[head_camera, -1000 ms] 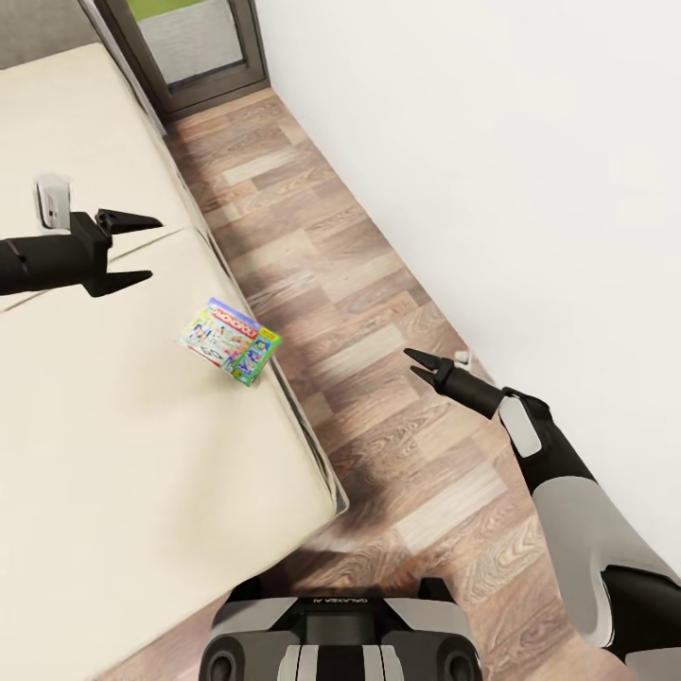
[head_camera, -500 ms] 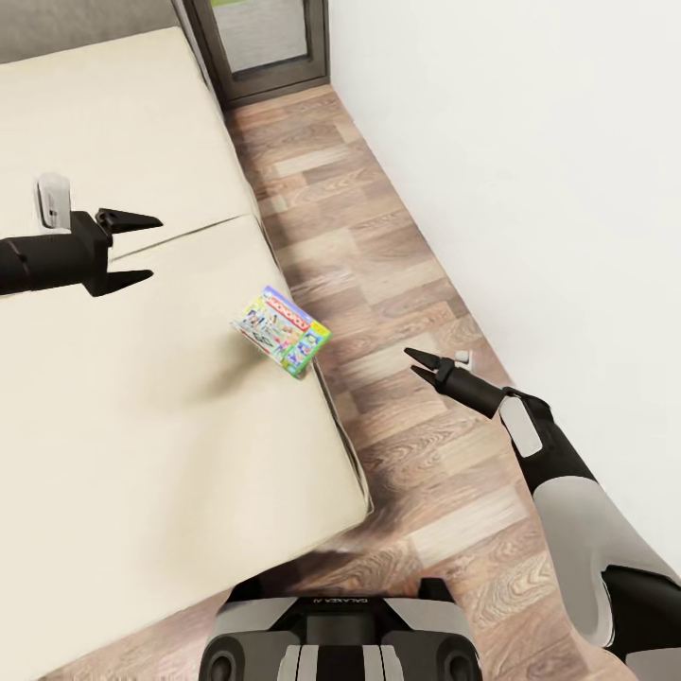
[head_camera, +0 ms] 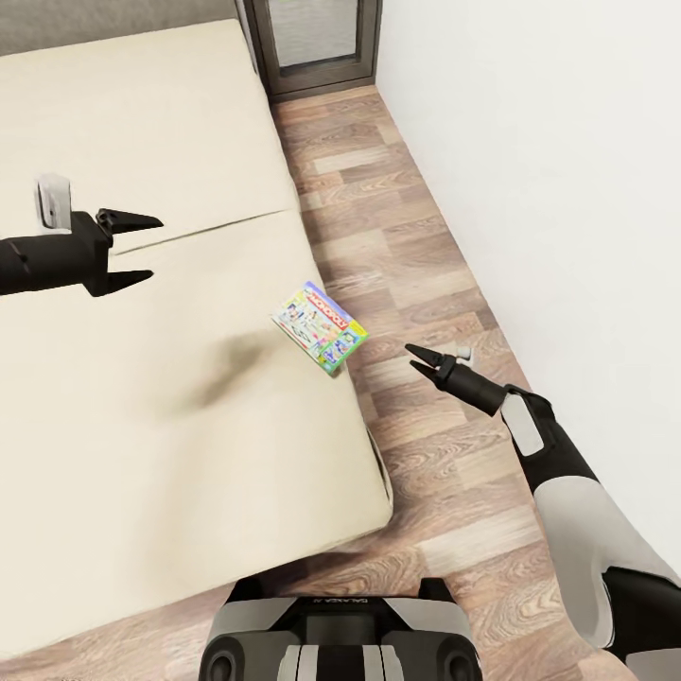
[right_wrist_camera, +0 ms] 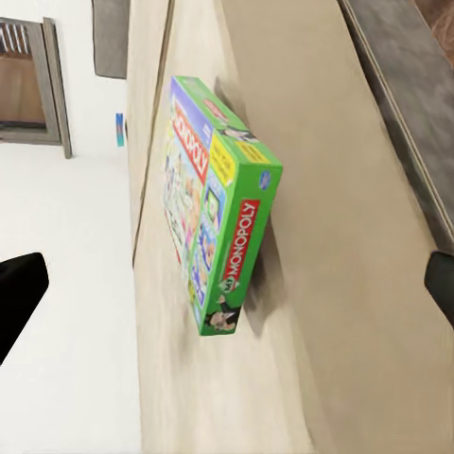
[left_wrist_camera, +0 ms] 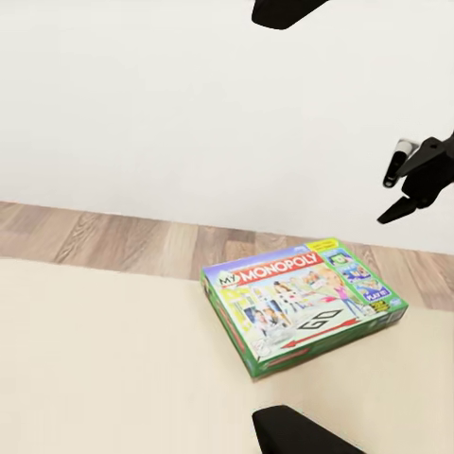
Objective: Put all the toys in the child's room - the three board games (two on the bed and one on the table), the two jigsaw puzzles on the table, and the tennis ball on the table - inside the toy box on the table in the child's room.
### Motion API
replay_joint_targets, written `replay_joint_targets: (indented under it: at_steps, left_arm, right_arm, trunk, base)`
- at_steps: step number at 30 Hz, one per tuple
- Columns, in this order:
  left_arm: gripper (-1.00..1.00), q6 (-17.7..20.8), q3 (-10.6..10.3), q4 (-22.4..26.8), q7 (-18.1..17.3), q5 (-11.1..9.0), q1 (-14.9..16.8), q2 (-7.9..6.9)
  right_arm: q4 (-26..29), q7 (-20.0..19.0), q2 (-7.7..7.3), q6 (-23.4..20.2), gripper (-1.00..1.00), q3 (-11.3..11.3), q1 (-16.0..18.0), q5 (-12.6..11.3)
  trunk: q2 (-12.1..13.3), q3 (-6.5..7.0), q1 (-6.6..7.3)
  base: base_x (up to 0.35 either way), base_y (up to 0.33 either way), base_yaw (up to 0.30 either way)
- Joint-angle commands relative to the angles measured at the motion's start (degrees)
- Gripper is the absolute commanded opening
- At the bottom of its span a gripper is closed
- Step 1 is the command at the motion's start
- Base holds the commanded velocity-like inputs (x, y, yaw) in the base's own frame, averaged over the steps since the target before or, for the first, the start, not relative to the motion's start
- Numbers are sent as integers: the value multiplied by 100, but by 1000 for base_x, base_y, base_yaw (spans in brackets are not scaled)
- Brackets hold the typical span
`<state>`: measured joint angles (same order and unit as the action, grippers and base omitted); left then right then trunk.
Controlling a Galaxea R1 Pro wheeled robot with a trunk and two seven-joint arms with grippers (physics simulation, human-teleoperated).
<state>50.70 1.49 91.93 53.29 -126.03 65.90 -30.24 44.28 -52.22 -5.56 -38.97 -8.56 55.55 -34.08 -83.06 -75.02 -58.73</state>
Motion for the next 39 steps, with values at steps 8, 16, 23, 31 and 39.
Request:
replay_joint_targets:
  at_steps: [8,16,23,31,39]
  left_arm:
    - [100,8,2,1,58,-41,6,8]
    - [100,-2,1,1,58,-43,19,16]
    - [100,-5,-3,1,58,-44,25,17]
    - [100,-7,-12,-2,58,-39,27,20]
    - [100,-7,-15,-6,58,-37,28,24]
  right_arm:
    - [35,-46,38,-33,100,-7,6,-20]
    - [80,-60,35,-34,100,-12,16,-20]
    - [96,-60,26,-34,100,-18,22,-23]
    - [89,-46,8,-31,100,-39,30,-42]
    - [60,251,-8,-26,100,-63,109,-69]
  trunk:
    - [-2,-2,0]
    - [-2,-2,0]
    - [-2,-2,0]
    - [-2,-2,0]
    - [-2,-2,0]
  base:
    - [0,0,55]
    - [0,0,18]
    - [0,0,7]
    - [0,0,2]
    - [0,0,0]
